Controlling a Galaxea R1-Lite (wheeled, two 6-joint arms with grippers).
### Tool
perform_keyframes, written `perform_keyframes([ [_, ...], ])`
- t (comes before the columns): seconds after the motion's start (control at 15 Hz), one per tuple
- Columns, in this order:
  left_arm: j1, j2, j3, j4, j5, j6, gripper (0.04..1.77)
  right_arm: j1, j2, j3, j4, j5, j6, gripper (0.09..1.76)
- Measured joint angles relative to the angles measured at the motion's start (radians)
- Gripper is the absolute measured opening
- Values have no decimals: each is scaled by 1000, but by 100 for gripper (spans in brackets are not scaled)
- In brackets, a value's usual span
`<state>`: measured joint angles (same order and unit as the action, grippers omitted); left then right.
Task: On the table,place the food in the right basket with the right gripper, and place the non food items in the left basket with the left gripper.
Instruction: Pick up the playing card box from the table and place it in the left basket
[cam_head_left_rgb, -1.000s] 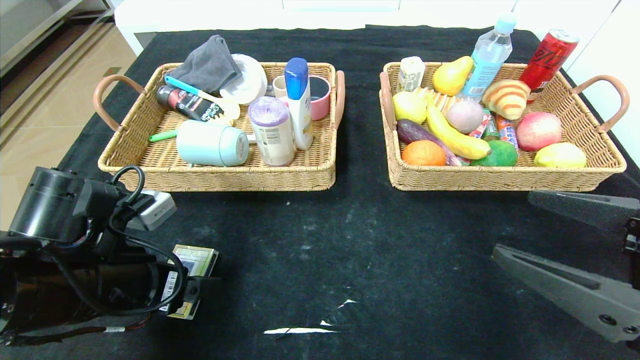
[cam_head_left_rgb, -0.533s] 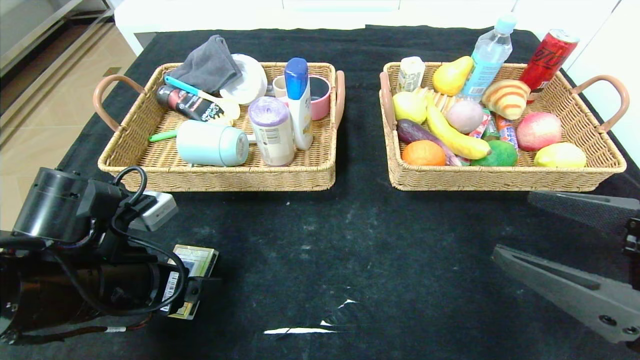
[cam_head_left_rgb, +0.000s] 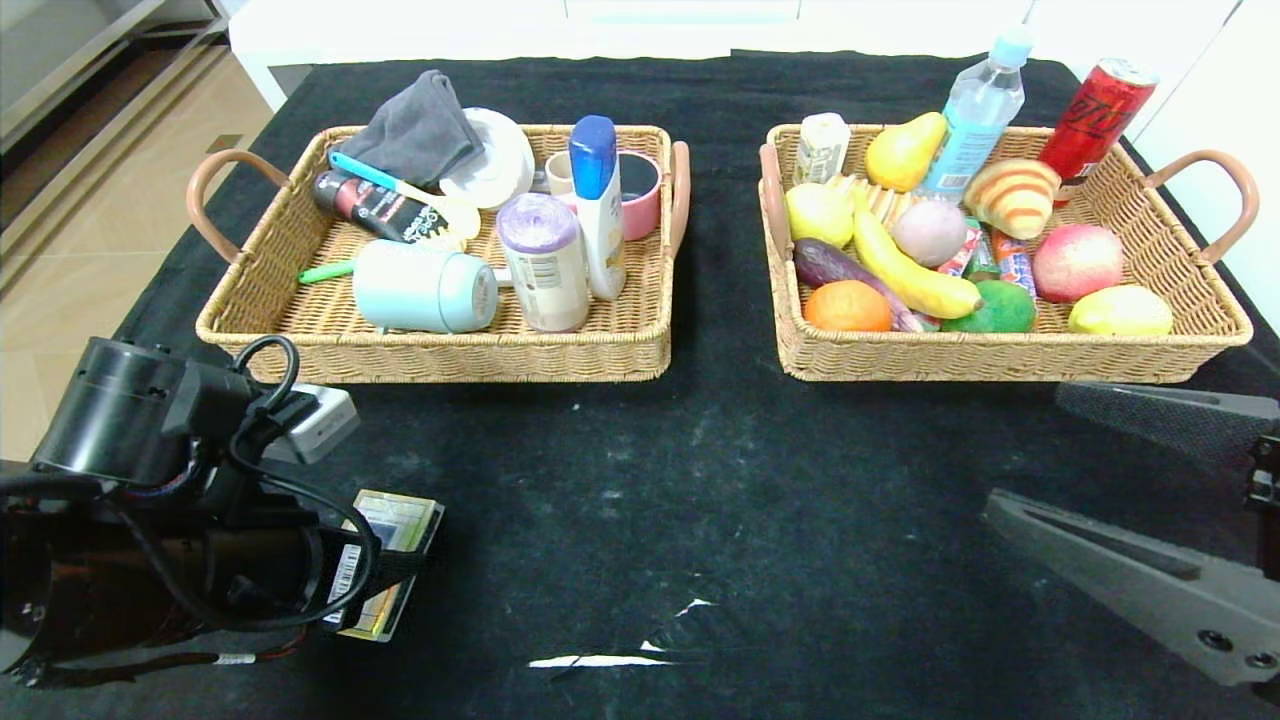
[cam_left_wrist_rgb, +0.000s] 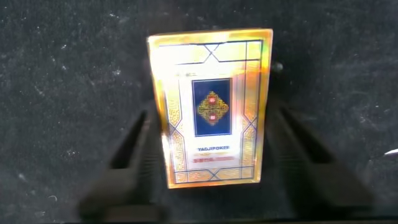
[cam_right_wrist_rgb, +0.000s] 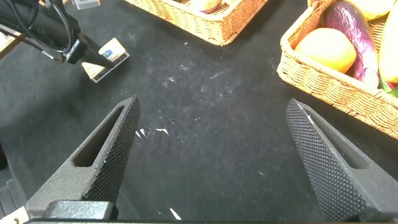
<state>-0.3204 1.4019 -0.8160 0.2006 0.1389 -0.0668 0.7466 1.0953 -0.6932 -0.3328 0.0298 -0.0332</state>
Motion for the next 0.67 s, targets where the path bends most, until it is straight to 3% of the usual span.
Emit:
perform_keyframes([
  [0.67,0,9,0,-1,-1,1,103,-1,0,2,0,0,0,171],
])
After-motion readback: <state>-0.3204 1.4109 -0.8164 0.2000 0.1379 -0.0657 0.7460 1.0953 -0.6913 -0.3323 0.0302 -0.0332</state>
